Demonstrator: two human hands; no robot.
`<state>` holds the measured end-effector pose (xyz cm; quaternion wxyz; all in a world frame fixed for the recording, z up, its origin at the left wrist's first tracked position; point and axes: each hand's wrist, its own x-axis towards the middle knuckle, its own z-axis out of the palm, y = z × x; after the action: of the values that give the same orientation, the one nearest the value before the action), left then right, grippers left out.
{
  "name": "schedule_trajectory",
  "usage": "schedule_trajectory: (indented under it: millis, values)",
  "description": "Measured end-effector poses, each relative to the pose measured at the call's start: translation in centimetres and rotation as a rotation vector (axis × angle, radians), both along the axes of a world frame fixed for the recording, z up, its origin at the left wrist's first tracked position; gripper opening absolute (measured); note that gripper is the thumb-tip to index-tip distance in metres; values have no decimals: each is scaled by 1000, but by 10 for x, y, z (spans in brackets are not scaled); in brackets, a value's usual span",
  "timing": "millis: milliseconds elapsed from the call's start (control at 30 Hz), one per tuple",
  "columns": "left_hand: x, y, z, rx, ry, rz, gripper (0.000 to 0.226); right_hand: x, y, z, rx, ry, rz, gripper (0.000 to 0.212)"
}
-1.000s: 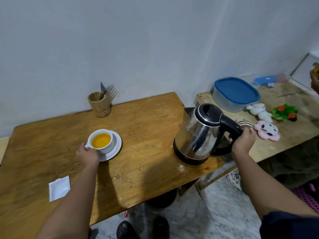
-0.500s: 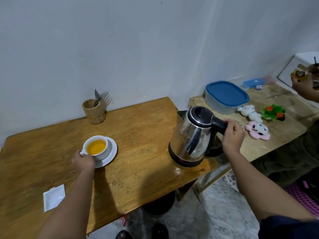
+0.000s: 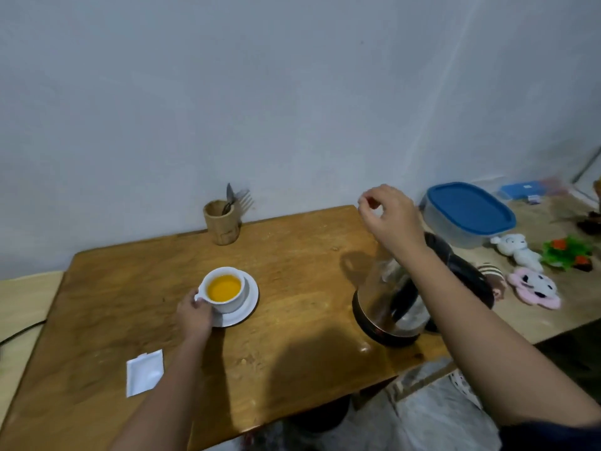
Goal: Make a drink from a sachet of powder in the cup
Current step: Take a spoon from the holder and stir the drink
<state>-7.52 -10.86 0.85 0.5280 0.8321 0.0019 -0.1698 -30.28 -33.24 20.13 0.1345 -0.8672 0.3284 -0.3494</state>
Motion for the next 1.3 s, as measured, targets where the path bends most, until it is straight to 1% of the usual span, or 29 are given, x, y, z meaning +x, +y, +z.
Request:
schedule_trajectory:
  millis: [100, 167, 300, 367, 433, 500, 600, 667, 833, 933, 1133, 1300]
  values:
    - [5, 8, -1, 13, -48, -107, 35, 63, 18, -12, 98, 79, 117, 20]
    - [9, 15, -2, 23, -93, -185, 31, 105, 29, -27, 257, 91, 149, 19]
    - [14, 25, 1, 31, -149, -308, 24, 180, 44, -66, 603, 83, 130, 18]
    - [20, 29, 0, 46, -144, -349, 25, 211, 49, -84, 719, 101, 104, 20]
    - [27, 33, -2, 65, -144, -398, 27, 239, 52, -96, 780, 94, 75, 21]
    - [32, 35, -2, 60, -184, -461, 25, 267, 52, -103, 774, 92, 55, 21]
    - [38, 38, -2, 63, -261, -538, 23, 303, 46, -106, 713, 146, 24, 19]
    - [43, 41, -6, 69, -280, -578, 25, 321, 40, -110, 685, 232, -5, 17]
    - [46, 46, -13, 36, -314, -644, 29, 351, 33, -122, 534, 498, -150, 29]
    - [51, 47, -17, 20, -313, -663, 30, 366, 31, -126, 480, 609, -205, 29]
    - [56, 49, -18, 5, -324, -709, 33, 383, 26, -130, 523, 576, -257, 21]
    - [57, 49, -19, 6, -339, -725, 34, 387, 27, -136, 508, 538, -329, 25]
